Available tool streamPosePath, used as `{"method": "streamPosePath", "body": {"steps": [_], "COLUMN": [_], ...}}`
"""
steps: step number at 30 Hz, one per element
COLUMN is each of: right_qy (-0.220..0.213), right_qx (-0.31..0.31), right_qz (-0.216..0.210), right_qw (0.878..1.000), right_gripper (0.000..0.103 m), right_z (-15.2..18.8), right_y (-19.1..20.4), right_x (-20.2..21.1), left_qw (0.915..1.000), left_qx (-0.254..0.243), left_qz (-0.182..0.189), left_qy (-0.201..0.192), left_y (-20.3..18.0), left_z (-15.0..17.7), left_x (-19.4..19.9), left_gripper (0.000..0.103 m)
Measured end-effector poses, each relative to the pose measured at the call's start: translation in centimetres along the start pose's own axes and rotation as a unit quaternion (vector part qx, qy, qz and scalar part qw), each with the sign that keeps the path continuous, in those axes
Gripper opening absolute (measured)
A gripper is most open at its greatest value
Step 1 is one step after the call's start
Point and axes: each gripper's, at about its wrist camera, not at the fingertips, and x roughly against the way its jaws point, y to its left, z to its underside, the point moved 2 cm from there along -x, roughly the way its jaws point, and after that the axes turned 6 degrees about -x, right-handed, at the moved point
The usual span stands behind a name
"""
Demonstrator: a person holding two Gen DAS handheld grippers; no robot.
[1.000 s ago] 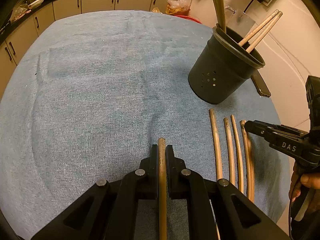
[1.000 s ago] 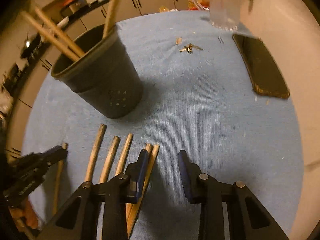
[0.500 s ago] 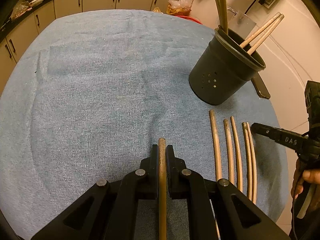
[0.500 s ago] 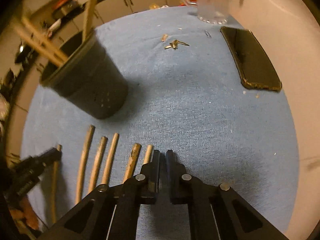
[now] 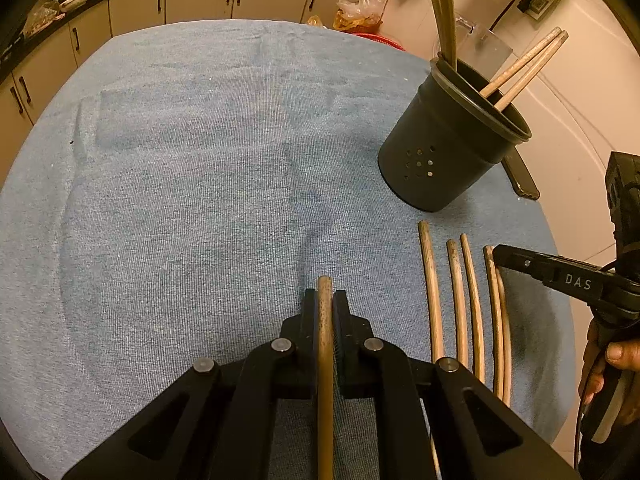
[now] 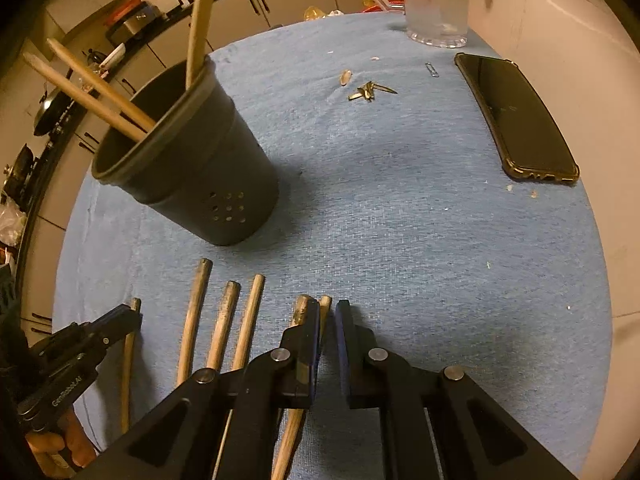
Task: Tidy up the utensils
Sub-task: 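Close the right tool on a wooden chopstick beside the left tool, then lift the chopsticks with the left tool while the right tool carries its chopstick over the cup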
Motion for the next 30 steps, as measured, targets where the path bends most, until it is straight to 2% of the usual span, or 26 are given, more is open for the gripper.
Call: {"method": "streamPosePath", "body": {"steps": [4,8,10,15,19,23,26,30], "right_qy": [0.005,0.001,0.002,-0.001,-0.029,-0.060,-0.082,-0.111], "right_qx": [0.011,0.047,0.054,0.028,0.025,0.030,0.036,0.052], "right_qz": [0.022,0.057,0.059,0.021,-0.003,-0.024,-0.041,-0.061], "right_qw": [1.000,0.997,0.997,0.999,0.999,0.997,0.995,0.991], "right_gripper": [0.012,0.010,0.009,0.007,0.006,0.006,0.006,0.006], "right_z": [0.0,-0.5,-0.6,-0.8,-0.2,0.3,1.0,2.1], "right_y": [1.3,3.0,3.4,2.6,2.6,3.1,3.0,3.4], "right_x": [-0.6,-1.5,-1.6,-1.4,0.3,3.0,5.2,8.8], "left_qw": [1.0000,1.0000,0.9999,0.9993,0.9986,0.9980,0.9980,0.9995], "left_qx": [-0.001,-0.001,-0.002,0.000,0.010,0.000,-0.010,0.012], "left_qz": [0.000,0.002,0.001,0.006,0.009,-0.008,-0.026,0.006], "left_qy": [0.000,0.007,0.017,0.037,0.052,0.063,0.057,0.029], "left_y": [0.0,0.1,0.1,0.2,0.6,0.2,-0.5,-1.3], "left_z": [0.1,-0.2,-0.6,-1.9,-3.3,-4.4,-4.8,-4.5], "left_x": [0.0,-0.2,-0.3,-0.9,-1.4,-1.8,-1.9,-0.7], "left_gripper": [0.009,0.009,0.009,0.009,0.009,0.008,0.007,0.007]}}
